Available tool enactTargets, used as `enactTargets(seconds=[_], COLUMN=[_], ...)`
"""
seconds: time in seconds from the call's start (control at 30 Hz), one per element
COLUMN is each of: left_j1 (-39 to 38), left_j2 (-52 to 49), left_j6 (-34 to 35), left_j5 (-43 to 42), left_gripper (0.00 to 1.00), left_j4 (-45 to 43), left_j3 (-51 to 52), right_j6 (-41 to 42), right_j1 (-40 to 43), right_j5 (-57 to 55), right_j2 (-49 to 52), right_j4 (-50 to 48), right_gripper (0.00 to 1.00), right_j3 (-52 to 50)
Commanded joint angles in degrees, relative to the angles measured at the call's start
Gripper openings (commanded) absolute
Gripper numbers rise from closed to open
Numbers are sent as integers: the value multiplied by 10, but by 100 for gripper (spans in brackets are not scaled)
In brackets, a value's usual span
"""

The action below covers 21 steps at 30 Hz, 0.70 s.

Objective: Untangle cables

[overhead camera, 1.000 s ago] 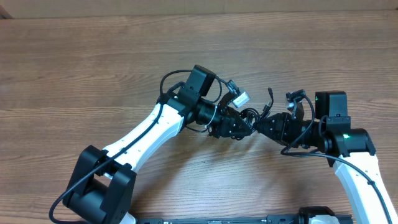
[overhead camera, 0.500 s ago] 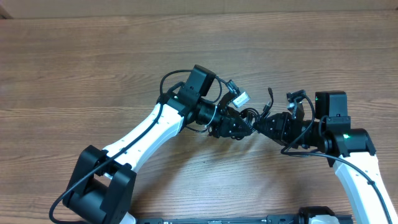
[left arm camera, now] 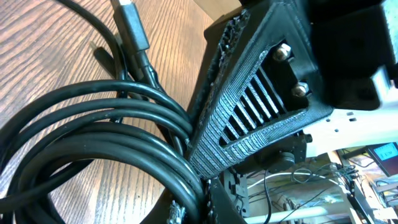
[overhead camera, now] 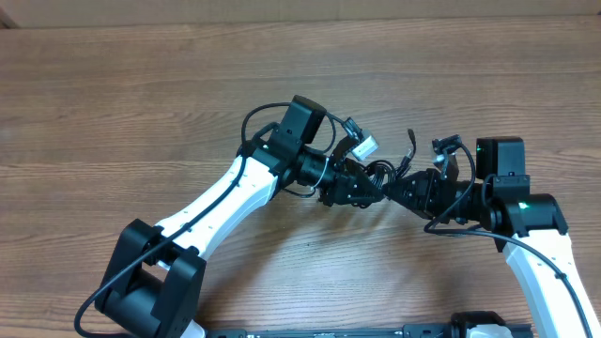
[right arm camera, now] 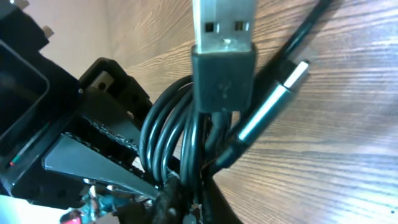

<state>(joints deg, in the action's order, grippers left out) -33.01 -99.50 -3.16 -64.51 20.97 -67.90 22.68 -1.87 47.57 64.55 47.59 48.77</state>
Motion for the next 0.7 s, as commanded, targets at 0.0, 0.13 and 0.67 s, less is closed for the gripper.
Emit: enactTargets(seconds=[0.0,0.13,0.67], left_j1=[-5,-4,-2], left_j2=[5,5,5], left_j6=[2,1,1], left_j5=[-30,63,250], left_gripper=[4,4,4], left_j4=[-5,26,84], left_j3=[-8,-8,-9], right_j6=[-1,-1,1], right_j1=[2,2,2], right_j5=[-6,-14,-209], right_j2=[-4,-4,-2], right_j4=[-2,-1,68], right_gripper=[4,4,18], right_j3=[16,16,16])
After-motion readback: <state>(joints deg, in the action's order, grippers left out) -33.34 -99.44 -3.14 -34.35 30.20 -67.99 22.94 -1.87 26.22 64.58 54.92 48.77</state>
